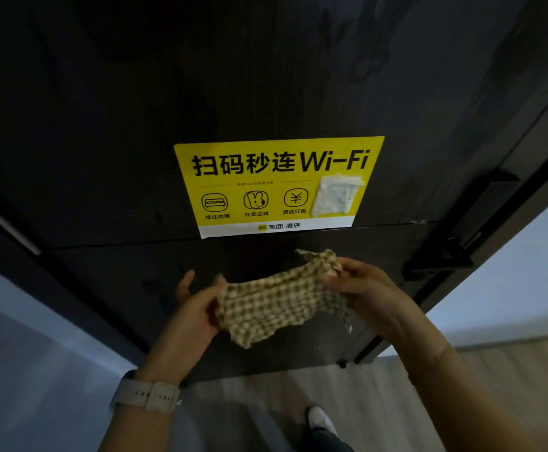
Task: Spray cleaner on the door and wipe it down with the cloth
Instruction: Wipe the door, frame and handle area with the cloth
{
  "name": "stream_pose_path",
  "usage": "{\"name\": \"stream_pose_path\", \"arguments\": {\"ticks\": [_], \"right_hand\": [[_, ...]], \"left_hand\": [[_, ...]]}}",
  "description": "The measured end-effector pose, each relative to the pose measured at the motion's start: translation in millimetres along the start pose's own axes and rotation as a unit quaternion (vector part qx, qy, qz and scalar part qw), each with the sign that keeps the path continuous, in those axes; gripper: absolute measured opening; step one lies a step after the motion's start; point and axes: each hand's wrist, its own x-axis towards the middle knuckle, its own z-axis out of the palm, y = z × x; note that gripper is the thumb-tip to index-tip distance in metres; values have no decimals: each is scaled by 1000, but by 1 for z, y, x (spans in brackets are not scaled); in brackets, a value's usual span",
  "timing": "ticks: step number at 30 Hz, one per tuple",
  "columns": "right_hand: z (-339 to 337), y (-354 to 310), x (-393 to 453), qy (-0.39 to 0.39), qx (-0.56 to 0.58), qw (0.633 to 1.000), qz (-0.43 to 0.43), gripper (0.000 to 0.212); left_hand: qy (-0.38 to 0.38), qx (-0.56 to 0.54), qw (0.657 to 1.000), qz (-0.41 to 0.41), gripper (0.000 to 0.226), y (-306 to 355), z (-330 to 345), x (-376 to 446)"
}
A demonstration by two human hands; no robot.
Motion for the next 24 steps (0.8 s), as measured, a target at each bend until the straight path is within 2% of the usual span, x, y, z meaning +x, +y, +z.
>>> {"name": "stream_pose_path", "arguments": {"ticks": [2,3,4,6,8,10,12,13,16,18,20,22,24], "right_hand": [[3,1,0,48,-80,992,-82,16],[3,1,1,66,-99,986,-120,12],[4,0,2,73,-96,981,-154,10],[5,0,3,94,-107,965,-220,11],[2,0,6,128,-185,930,-291,15],[0,0,4,103,-207,923,-307,7],[-2,3,3,66,-168,944,-278,23],[-1,4,2,68,-151,951,-263,23],[5,9,4,166,-83,962,-200,16],[6,17,6,236,-57,952,-185,12],[8,25,4,272,-40,943,-188,11],[14,33,-4,259,-55,940,-214,13],[23,38,-14,212,-54,946,-238,17]], "left_hand": [[-67,110,992,9,107,-5,-5,-2],[-100,177,979,16,109,-8,-7,-3],[-119,231,965,27,100,-12,-6,-4],[-118,299,945,61,61,-17,-3,-4],[-116,361,921,88,23,-17,-1,-3],[-110,419,894,114,5,-16,-1,0],[-101,415,895,132,7,-12,-2,1],[-99,399,901,142,9,-9,1,1],[-83,327,922,192,8,-1,16,-8],[-51,303,928,212,7,-2,30,-15],[-31,282,941,187,12,-7,46,-22],[-20,256,953,160,9,-14,61,-25],[-22,232,962,143,9,-21,73,-23]]}}
